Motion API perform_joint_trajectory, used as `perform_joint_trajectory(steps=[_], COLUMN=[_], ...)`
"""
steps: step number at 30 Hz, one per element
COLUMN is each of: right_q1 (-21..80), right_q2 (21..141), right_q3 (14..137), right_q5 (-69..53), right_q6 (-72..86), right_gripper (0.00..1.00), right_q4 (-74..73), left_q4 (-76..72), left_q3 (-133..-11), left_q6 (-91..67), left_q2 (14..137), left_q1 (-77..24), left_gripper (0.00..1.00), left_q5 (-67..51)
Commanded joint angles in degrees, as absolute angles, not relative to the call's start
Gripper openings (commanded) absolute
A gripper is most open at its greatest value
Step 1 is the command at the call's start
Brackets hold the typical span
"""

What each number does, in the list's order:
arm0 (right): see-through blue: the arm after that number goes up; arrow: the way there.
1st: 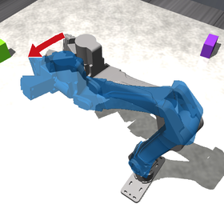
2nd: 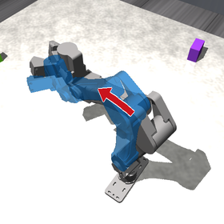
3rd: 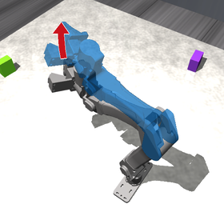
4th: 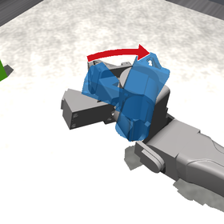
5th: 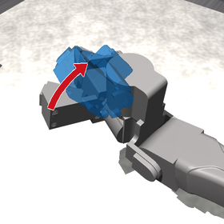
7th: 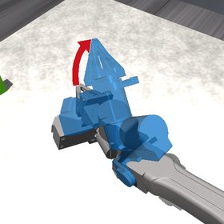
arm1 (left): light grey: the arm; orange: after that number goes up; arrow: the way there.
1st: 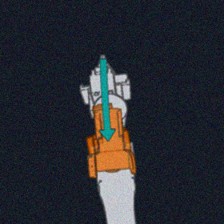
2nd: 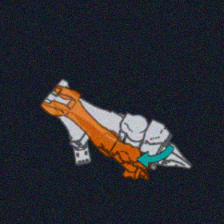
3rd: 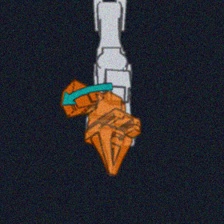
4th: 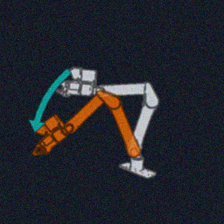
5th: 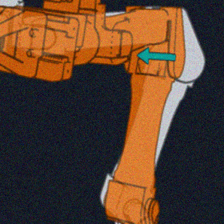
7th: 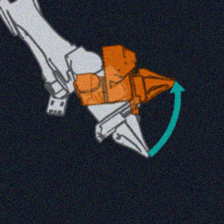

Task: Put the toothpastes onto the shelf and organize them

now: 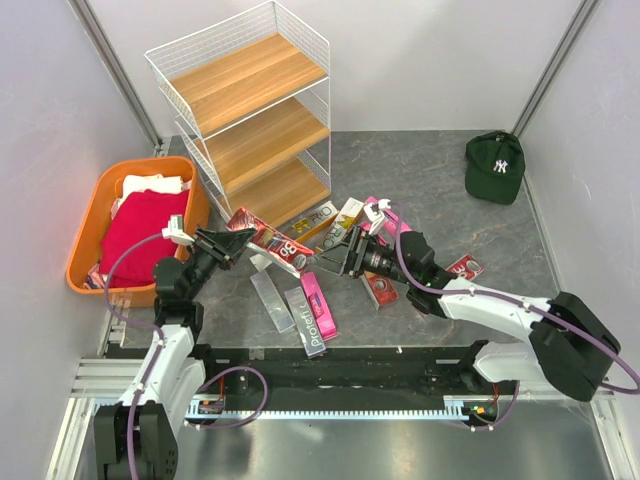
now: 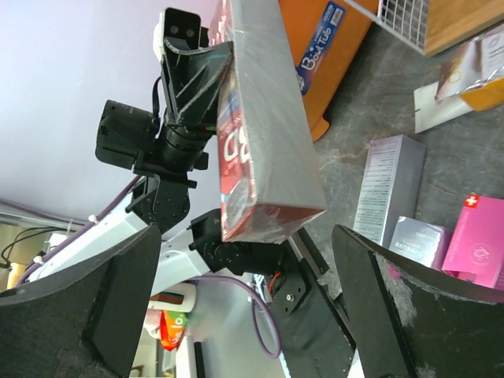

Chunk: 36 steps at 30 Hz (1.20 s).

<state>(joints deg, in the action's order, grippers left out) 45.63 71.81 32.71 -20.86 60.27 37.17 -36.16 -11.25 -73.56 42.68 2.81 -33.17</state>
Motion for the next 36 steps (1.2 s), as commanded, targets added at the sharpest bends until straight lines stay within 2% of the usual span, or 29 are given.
perform_joint_trajectory(steps=[1,8,9,11,16,17,20,21,24,25,26,28,30,36], right_q1=[47.28,48.25,48.34,48.25,48.25,48.25,48.25,48.25,48.25,48.16,48.08,47.64,46.94,44.48], right_q2=[75.67,81.12,81.38,82.09,82.79,83.05,83.85,83.93,83.94,83.67,83.41,82.71,81.74,79.02], right_q3=[34.71,36.12,36.30,36.47,37.35,37.44,37.79,37.79,37.27,37.09,37.00,36.83,36.91,37.70], right_q5=[-22.06,-21.27,-21.36,-21.53,-21.18,-21.27,-21.97,-22.06,-21.71,-21.53,-21.45,-21.01,-20.66,-19.95], right_q6=[62.67,64.42,64.60,65.65,66.01,66.27,66.71,66.88,66.89,66.71,66.53,65.92,65.39,62.76], right_gripper=[0.97,0.89,0.79,0.72,0.70,0.67,0.47,0.45,0.36,0.34,0.31,0.30,0.27,0.23], right_q4=[44.13,48.33,49.12,51.85,54.05,54.23,54.58,54.84,54.32,53.97,53.62,52.56,50.90,44.32], left_q4=[-42.63,-41.40,-41.40,-41.40,-41.48,-41.48,-41.48,-41.31,-40.61,-40.00,-39.21,-34.67,-30.70,-8.20], left_q3=[-11.78,-11.69,-11.60,-11.34,-11.16,-11.25,-11.16,-11.25,-11.34,-11.60,-11.86,-13.61,-15.72,-23.80], left_q6=[-76.82,-76.29,-76.20,-76.20,-76.11,-76.03,-75.76,-75.67,-74.71,-74.45,-73.40,-70.68,-68.57,-55.22], left_q2=[42.10,41.31,41.40,41.48,41.57,41.57,41.57,41.49,41.05,40.87,40.70,40.26,39.90,39.20], left_q1=[2.99,2.99,2.99,2.99,2.99,3.08,2.99,2.99,2.99,2.99,3.08,2.99,2.99,2.99], left_gripper=[0.24,0.24,0.24,0.24,0.24,0.24,0.26,0.27,0.36,0.48,0.53,0.73,0.82,0.90], left_q5=[-34.72,-34.80,-35.07,-35.16,-35.16,-35.16,-35.16,-35.24,-35.33,-35.33,-35.42,-35.68,-35.60,-32.71])
